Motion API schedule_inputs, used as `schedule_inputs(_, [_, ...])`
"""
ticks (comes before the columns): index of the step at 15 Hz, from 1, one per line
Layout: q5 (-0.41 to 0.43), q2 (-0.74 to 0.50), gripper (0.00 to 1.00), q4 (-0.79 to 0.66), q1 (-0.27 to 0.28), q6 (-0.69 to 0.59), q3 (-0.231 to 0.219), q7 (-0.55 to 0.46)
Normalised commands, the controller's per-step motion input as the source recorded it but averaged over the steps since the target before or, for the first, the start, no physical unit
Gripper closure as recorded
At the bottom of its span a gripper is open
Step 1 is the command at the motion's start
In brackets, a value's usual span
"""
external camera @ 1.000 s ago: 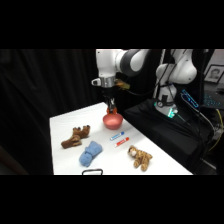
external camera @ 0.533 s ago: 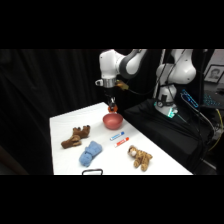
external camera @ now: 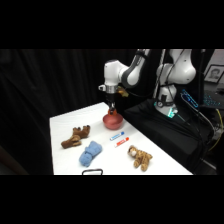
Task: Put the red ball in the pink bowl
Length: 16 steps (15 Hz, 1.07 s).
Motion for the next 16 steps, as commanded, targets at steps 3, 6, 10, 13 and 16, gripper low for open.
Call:
schedule_inputs(3, [-0.137,0.30,0.98,0.04,-0.032,0.33,-0.057,0.08])
schedule_inputs(6, [-0.057,0.25,0.88,0.07,-0.018,0.20,-0.039,0.02])
schedule_inputs(10, [0.024,0.14,0.54,0.09,-0.031,0.11,0.012,-0.07])
schedule_inputs(13, [0.027,0.03,0.28,0.12,-0.037,-0.08,0.023,-0.11])
schedule_inputs(16, [0.031,-0.08,0.05,0.16,-0.065,-0.33,0.020,-0.17])
